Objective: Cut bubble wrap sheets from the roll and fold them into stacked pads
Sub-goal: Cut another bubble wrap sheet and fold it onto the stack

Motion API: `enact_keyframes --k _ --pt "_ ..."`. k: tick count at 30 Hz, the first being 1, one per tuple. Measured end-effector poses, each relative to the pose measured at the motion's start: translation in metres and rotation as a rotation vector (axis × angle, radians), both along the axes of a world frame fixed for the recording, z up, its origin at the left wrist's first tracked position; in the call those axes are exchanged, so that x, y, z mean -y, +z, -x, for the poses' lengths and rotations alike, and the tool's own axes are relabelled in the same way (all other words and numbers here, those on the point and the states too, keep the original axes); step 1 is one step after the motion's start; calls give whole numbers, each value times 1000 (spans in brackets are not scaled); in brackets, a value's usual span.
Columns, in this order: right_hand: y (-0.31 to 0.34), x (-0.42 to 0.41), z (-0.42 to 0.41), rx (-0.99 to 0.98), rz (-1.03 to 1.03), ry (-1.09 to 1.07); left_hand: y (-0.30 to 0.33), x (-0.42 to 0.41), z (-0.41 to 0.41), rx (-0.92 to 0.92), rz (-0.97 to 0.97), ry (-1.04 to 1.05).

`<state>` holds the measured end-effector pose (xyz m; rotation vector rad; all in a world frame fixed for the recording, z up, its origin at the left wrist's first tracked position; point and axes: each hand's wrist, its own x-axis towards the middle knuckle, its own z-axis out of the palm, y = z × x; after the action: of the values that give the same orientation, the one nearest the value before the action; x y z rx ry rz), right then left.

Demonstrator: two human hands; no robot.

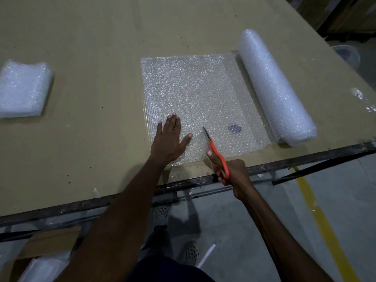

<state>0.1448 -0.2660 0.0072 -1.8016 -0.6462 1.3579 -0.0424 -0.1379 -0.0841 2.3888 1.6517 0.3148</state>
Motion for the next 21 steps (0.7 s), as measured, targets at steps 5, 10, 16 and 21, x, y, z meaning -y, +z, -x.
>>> enact_keyframes --k 5,10,16,21 --pt "3 -4 7 -32 -4 -12 0 1 1 16 4 -3" --pt "6 -12 9 -33 -3 -25 0 1 1 26 10 -6" --pt "7 -12 6 0 22 -1 0 2 0 26 12 -1" --pt "7 -22 8 -35 26 7 1 2 1 21 19 -4"
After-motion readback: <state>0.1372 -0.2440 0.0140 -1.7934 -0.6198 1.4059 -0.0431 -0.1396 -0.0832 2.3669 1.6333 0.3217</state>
